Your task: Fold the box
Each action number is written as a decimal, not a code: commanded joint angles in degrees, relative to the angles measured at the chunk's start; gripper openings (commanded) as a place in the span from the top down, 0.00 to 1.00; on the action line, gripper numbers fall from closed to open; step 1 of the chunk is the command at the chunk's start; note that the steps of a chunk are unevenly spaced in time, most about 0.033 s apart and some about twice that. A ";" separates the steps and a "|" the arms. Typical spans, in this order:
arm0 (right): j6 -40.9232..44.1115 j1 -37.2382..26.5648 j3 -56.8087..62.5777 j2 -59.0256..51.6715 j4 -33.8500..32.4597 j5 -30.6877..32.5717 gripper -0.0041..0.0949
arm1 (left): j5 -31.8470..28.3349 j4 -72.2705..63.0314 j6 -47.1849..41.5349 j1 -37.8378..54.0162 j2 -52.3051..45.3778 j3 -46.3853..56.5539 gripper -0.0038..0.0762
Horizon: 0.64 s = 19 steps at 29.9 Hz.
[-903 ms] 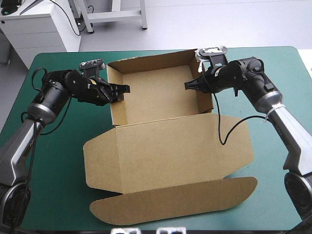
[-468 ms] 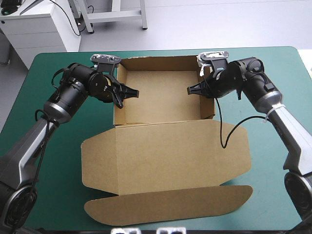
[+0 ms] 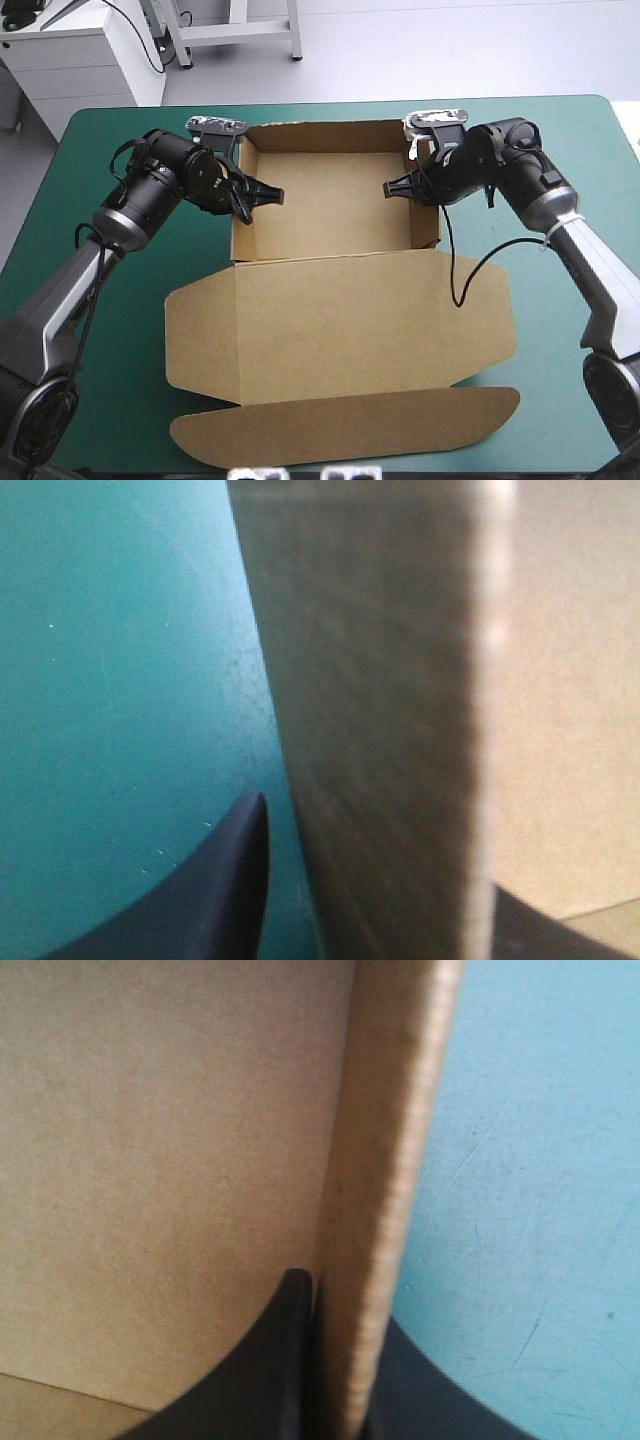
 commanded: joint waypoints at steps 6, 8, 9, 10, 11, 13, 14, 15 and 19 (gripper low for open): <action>-2.96 0.35 -2.17 -3.59 3.33 -1.29 0.96 | -0.47 -2.05 6.62 -0.68 -1.75 -1.38 0.74; -2.18 0.35 -2.17 -3.59 3.33 -1.29 0.96 | -0.47 -4.32 6.62 -0.68 -1.75 -1.40 0.65; -2.03 0.35 -2.17 -3.46 3.33 -1.29 0.96 | -0.47 -5.43 6.62 -0.68 -1.75 -1.51 0.60; -1.66 0.35 -2.17 -3.17 3.33 -1.17 0.96 | -0.26 -6.62 6.62 -0.68 -1.75 -1.62 0.56; -1.53 0.35 -2.17 -2.92 3.33 -0.92 0.96 | -0.13 -7.28 6.62 -0.68 -1.75 -1.62 0.54; -1.08 0.35 -2.17 -1.67 3.46 -0.37 0.96 | 0.61 -7.34 6.62 -0.68 -1.88 -1.62 0.49; -0.96 0.35 -2.17 -1.05 3.57 -0.12 0.96 | 1.06 -7.34 6.62 -0.68 -1.98 -1.62 0.48; -0.96 0.35 -2.17 -0.45 3.69 0.00 0.96 | 1.38 -7.34 6.50 -0.68 -2.12 -1.62 0.47; -0.96 0.35 -2.17 0.92 6.14 -1.08 0.96 | 1.07 -6.96 6.35 -0.68 -2.51 -1.62 0.47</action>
